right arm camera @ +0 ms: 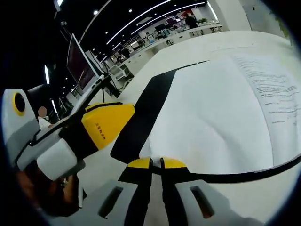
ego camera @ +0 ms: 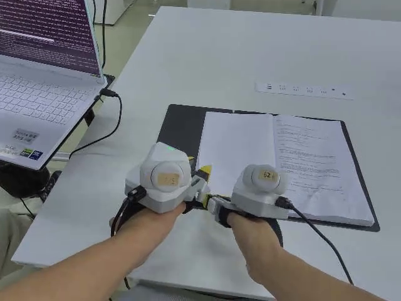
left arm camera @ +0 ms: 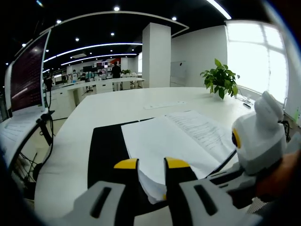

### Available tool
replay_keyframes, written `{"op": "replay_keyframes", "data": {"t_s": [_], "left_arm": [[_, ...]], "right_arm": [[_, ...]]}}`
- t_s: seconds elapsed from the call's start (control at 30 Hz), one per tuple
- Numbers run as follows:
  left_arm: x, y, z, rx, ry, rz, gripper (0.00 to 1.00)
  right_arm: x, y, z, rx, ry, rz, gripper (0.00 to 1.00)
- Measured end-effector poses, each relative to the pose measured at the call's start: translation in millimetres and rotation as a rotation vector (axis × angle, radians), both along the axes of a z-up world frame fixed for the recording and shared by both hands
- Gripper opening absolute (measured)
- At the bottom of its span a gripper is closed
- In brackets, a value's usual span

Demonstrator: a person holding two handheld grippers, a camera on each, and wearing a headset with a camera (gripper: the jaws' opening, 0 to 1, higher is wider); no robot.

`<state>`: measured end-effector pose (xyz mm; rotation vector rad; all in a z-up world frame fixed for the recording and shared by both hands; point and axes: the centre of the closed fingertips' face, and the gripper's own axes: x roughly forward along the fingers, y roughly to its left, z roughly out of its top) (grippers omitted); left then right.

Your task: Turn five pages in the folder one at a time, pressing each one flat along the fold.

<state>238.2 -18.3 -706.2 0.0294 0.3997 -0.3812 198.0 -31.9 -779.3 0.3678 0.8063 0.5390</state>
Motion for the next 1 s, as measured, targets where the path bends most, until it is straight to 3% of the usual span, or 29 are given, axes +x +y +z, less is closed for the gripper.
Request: {"op": "replay_keyframes", "data": {"t_s": [0.13, 0.27, 0.33, 0.5, 0.7, 0.77, 0.9, 1.0], "left_arm": [[2.0, -5.5, -8.7, 0.013, 0.015, -0.013, 0.19], [2.4, -9.4, -21.4, 0.027, 0.036, -0.022, 0.18], [-0.9, -12.0, -30.8, 0.038, 0.054, -0.028, 0.18], [-13.4, -18.3, -60.0, 0.069, 0.115, -0.047, 0.18], [-25.9, -15.1, -83.4, 0.105, 0.162, -0.031, 0.18], [-26.4, -14.7, -82.1, 0.099, 0.130, -0.031, 0.19], [-26.5, -14.7, -81.0, 0.100, 0.112, -0.035, 0.19], [-26.6, -14.1, -81.9, 0.099, 0.102, -0.033, 0.19]], "right_arm": [[-7.0, -6.3, 8.8, 0.012, -0.025, 0.033, 0.03], [-4.9, -23.8, 16.7, 0.040, -0.041, -0.011, 0.03], [-4.6, -33.7, 18.7, 0.028, -0.052, -0.023, 0.02], [8.4, -70.8, 22.8, 0.030, -0.073, -0.093, 0.00], [28.5, -102.3, 18.3, 0.015, -0.079, -0.144, 0.00], [36.5, -109.7, 16.4, 0.005, -0.084, -0.150, 0.00], [59.6, -126.8, 12.9, -0.016, -0.098, -0.157, 0.00], [80.4, -138.0, 13.9, -0.043, -0.136, -0.163, 0.00]]}}
